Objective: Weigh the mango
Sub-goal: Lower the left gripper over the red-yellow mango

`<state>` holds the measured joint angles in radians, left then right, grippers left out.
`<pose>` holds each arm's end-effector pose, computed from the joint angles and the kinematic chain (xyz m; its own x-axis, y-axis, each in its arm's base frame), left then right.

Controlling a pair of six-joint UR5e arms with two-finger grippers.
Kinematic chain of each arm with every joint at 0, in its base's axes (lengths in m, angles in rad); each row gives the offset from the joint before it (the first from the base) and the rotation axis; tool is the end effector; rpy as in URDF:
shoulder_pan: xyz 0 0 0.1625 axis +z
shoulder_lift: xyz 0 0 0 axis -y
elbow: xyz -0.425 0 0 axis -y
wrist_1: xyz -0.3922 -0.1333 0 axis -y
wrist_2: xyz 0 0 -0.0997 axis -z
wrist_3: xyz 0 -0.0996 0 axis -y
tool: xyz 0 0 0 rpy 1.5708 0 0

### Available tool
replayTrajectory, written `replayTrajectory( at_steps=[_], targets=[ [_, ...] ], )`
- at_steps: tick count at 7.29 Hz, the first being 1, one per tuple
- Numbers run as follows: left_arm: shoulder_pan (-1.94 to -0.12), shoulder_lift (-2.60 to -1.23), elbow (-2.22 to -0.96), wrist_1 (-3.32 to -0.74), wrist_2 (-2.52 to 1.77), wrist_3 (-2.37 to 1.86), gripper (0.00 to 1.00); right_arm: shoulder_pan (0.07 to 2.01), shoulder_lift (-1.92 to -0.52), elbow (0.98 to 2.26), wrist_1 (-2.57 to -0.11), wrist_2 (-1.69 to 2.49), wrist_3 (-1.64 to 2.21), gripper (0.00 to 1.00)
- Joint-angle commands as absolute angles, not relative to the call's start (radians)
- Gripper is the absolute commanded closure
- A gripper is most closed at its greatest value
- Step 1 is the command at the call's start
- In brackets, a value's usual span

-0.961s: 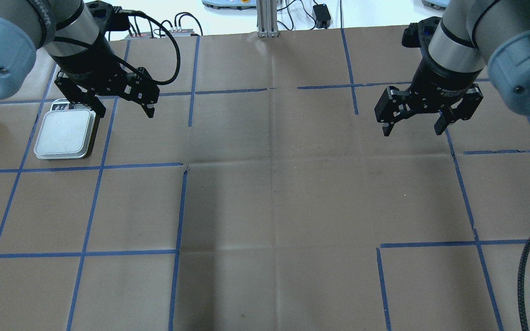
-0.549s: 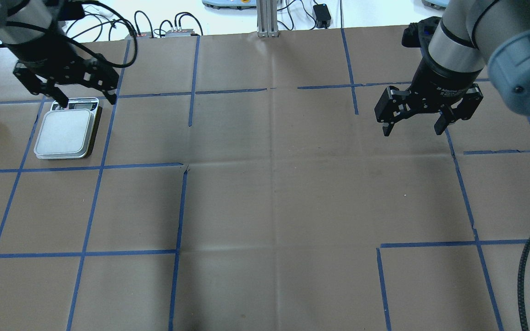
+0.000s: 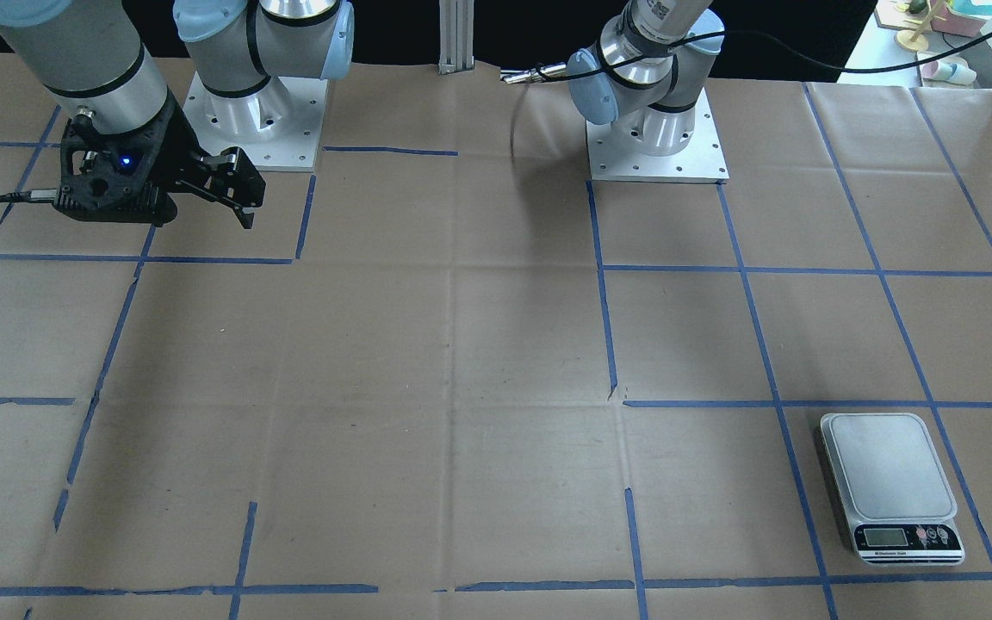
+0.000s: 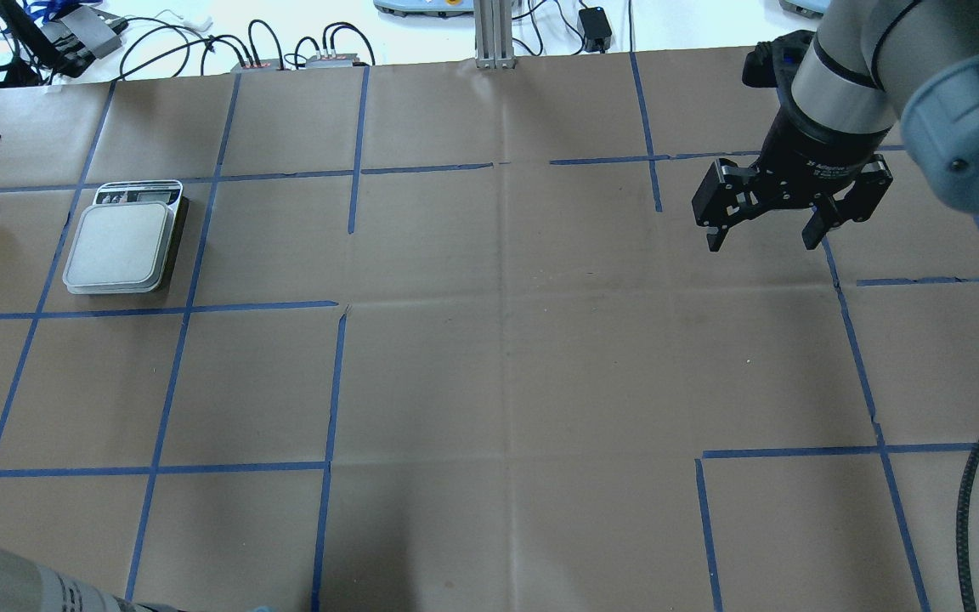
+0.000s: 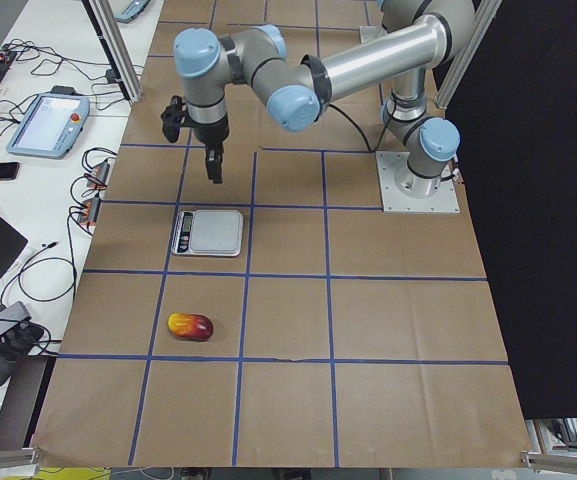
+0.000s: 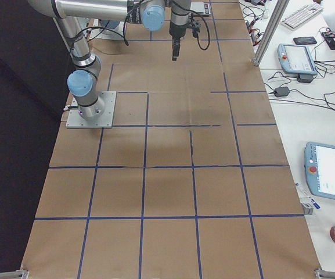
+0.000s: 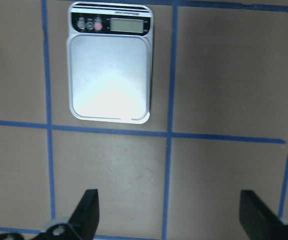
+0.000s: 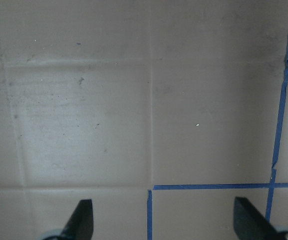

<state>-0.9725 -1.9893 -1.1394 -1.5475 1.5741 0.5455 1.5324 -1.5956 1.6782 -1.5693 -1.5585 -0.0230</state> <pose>0.2664 -0.6270 0.4600 -0.9984 -0.0531 -0.0216 -0.0525 0.9982 -0.0292 0.1163 -0.4761 0.4474 -0.9998 0.0165 -0.0142 0.0153 0.9964 0.0837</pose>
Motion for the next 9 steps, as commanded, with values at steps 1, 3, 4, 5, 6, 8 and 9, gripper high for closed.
replayTrajectory(
  at_steps=[1,3,4,5,6,8,9],
  targets=[
    [-0.858,-2.264,-0.84,-1.545,1.574,0.682,0.0,1.532,-1.595,1.678,-1.569,-1.559,-0.023,0.0],
    [-0.827,-2.45,-0.63,-1.558,1.58,0.712,0.0,1.532,-1.595,1.678,-1.569,-1.559,-0.023,0.0],
    [-0.81,-2.506,-0.576,-1.563,1.578,0.718,0.0,1.532,-1.595,1.678,-1.569,-1.559,-0.023,0.0],
    [-0.802,-2.541,-0.56,-1.563,1.575,0.721,0.0,1.532,-1.595,1.678,-1.569,-1.559,-0.023,0.0],
    [-0.802,-2.571,-0.56,-1.563,1.574,0.729,0.0,1.532,-1.595,1.678,-1.569,-1.559,-0.023,0.0],
    [-0.804,-2.627,-0.566,-1.562,1.572,0.736,0.01,1.532,-1.595,1.678,-1.569,-1.559,-0.023,0.0],
    [-0.807,-2.657,-0.56,-1.556,1.572,0.738,0.01,1.532,-1.595,1.678,-1.569,-1.559,-0.023,0.0]
  ],
)
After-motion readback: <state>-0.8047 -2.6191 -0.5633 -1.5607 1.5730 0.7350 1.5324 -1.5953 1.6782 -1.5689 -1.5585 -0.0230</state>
